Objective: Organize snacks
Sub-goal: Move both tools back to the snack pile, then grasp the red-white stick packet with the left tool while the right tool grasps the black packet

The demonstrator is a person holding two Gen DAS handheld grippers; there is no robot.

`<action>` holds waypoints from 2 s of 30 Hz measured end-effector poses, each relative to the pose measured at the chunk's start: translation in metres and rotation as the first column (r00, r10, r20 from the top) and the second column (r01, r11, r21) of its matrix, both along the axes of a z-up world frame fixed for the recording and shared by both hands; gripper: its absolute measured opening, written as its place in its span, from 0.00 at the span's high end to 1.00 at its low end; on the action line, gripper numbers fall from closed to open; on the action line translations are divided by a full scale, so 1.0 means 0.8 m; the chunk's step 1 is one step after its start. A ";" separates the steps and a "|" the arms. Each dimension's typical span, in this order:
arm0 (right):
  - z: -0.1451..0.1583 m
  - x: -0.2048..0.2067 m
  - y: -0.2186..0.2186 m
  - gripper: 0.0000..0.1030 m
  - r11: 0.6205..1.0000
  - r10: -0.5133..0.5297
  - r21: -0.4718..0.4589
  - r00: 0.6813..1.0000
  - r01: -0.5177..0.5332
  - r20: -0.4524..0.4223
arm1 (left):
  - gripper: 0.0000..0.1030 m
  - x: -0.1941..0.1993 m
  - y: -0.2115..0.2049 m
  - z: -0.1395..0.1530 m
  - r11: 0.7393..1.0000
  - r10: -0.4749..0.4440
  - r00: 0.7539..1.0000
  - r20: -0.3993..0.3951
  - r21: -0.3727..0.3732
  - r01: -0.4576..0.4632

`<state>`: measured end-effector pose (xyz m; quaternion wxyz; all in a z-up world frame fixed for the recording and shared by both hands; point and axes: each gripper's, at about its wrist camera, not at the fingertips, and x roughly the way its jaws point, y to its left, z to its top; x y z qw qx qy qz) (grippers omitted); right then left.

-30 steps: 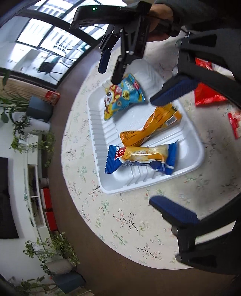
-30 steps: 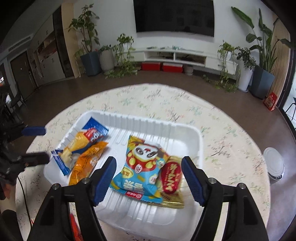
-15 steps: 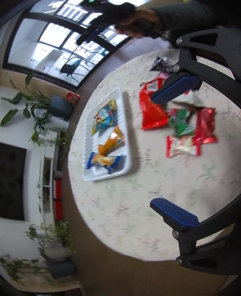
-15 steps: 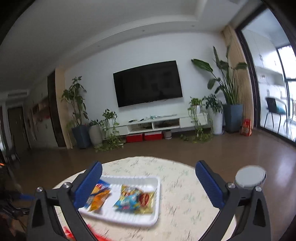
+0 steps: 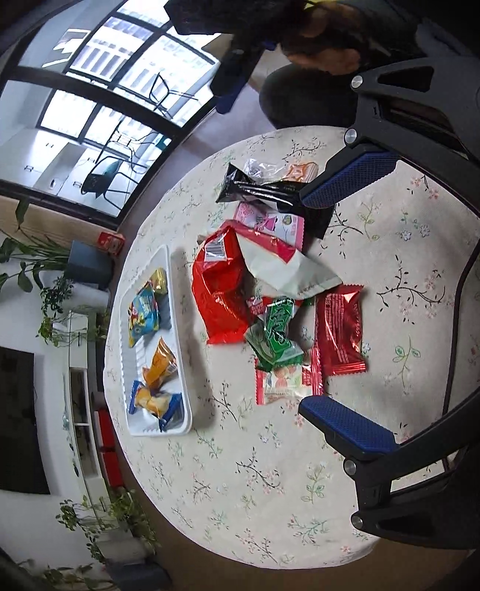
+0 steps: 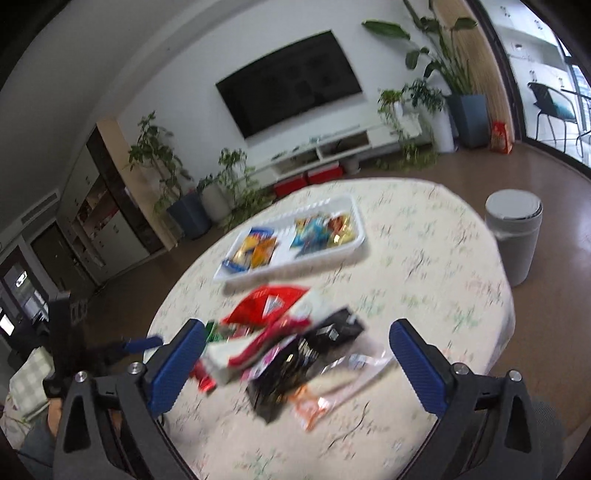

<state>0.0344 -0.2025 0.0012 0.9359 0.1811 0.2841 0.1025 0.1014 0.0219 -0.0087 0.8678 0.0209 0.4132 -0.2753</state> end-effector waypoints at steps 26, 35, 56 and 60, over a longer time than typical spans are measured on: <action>-0.058 0.007 0.010 0.28 0.999 0.029 0.048 0.982 -0.021 -0.187 | 0.33 0.103 -0.149 -0.031 0.909 -0.294 0.924 -0.243 0.227 0.349; -0.063 0.009 0.008 0.28 0.997 0.045 0.068 0.981 -0.033 -0.190 | 0.51 0.119 -0.152 -0.042 0.913 -0.277 0.918 -0.285 0.220 0.344; -0.068 0.013 0.016 0.28 0.998 0.058 0.046 0.976 -0.050 -0.208 | 0.74 0.100 -0.183 -0.054 0.815 -0.306 0.931 -0.198 0.452 0.364; -0.069 0.015 0.017 0.29 0.998 0.060 0.046 0.975 -0.051 -0.212 | 0.75 0.098 -0.180 -0.056 0.823 -0.310 0.933 -0.181 0.441 0.359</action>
